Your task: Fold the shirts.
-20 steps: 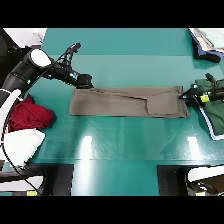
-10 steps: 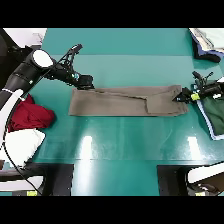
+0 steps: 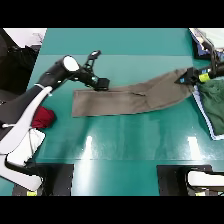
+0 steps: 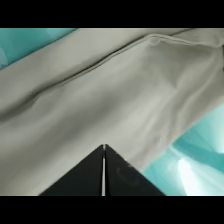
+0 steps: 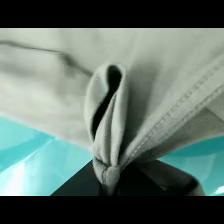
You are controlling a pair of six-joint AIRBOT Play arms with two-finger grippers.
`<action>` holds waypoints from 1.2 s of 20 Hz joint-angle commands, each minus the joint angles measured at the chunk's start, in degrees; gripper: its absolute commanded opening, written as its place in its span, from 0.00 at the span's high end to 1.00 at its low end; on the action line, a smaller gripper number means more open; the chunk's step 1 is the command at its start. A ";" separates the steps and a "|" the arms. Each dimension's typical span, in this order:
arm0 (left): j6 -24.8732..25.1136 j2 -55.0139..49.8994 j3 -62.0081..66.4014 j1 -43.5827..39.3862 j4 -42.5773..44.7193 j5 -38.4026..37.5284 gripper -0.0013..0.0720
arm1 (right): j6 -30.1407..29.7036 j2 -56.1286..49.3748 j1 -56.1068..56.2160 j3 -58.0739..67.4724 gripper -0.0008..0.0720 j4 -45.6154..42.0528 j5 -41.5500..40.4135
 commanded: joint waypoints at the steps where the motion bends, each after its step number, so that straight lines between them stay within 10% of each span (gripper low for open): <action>1: -0.90 -8.35 7.08 -4.28 -0.68 1.46 0.95 | 5.49 1.46 8.00 8.50 0.97 0.13 2.01; 14: -0.85 -14.67 10.82 -6.43 -4.31 1.09 0.95 | 8.81 -8.13 26.62 27.19 0.97 -0.07 2.14; 24: -0.37 -0.24 11.10 10.97 5.07 -9.92 0.95 | 6.91 -9.35 32.50 26.36 0.97 -0.33 -3.65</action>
